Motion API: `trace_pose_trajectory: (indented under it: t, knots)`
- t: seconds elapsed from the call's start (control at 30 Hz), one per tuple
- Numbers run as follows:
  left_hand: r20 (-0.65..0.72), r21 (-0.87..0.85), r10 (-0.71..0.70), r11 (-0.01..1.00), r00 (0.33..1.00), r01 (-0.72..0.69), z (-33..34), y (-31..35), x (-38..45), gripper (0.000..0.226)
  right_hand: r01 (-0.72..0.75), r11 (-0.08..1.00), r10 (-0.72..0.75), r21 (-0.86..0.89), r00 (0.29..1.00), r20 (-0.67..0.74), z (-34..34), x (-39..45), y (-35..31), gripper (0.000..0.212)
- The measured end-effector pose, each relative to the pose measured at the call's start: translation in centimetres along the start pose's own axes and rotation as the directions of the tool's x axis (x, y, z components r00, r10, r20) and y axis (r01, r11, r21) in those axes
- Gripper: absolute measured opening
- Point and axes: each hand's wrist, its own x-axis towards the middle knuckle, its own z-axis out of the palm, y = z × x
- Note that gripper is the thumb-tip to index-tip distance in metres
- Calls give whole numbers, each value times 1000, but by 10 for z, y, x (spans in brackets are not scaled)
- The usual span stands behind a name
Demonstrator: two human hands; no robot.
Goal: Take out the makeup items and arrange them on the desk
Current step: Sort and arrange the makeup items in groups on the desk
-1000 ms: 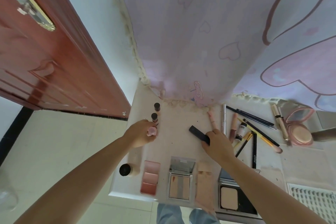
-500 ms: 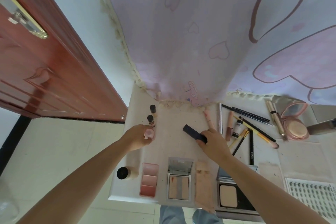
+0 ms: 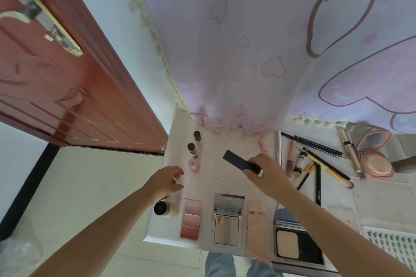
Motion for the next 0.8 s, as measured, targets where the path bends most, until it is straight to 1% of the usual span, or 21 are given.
trace_pose_trajectory:
  t: [0.07,0.13,0.17,0.2,0.23,0.27,0.3,0.33,0.4,0.43,0.53,0.57,0.6,0.67,0.73,0.8]
  knots:
    - [-65,-6,-8,1000,998,8,-7,4,-5,30,26,999,-26,19,1000,11,-3,-1,-6,20]
    - [-212,-20,16,1000,977,-21,-19,15,-13,26,58,998,-58,33,998,16,-7,-1,-14,19]
    - [-298,-29,62,997,953,-74,-25,26,-18,28,81,996,-82,40,997,15,-11,-2,-19,19]
    - [-375,-20,151,985,915,-171,-31,38,-24,32,113,992,-114,46,993,18,-16,-2,-24,18]
    - [-420,26,273,957,865,-289,-36,52,-29,37,150,988,-152,47,988,28,-22,-3,-30,17]
    - [-418,101,397,914,817,-393,-40,67,-35,43,187,981,-189,42,981,44,-28,-4,-36,17]
    - [-375,171,490,871,787,-461,-43,81,-40,47,220,975,-222,42,973,62,-36,-4,-42,16]
    - [-309,213,533,846,788,-489,-45,94,-43,48,248,967,-251,54,965,71,-44,-5,-47,15]
    - [-176,242,563,820,807,-519,-45,114,-46,35,277,957,-283,86,956,75,-59,-7,-55,14]
    - [-128,239,581,805,804,-543,-46,122,-47,27,277,957,-285,86,954,90,-66,-9,-57,14]
    - [-61,181,616,781,786,-598,-51,132,-46,23,242,968,-252,70,946,205,-85,-15,-55,5]
    - [-58,187,622,775,781,-604,-54,132,-45,22,222,973,-230,61,950,212,-92,-18,-50,2]
    - [-80,200,612,783,787,-588,-59,129,-43,21,181,982,-189,60,964,185,-101,-19,-43,2]
    - [-180,168,548,836,817,-523,-70,118,-41,19,84,991,-91,109,994,62,-119,-21,-28,5]
    - [-269,100,508,859,818,-501,-75,112,-41,16,77,992,-75,103,997,-22,-132,-21,-18,8]
    - [-290,64,503,859,814,-508,-73,117,-44,17,106,988,-105,110,994,-18,-135,-20,-18,4]
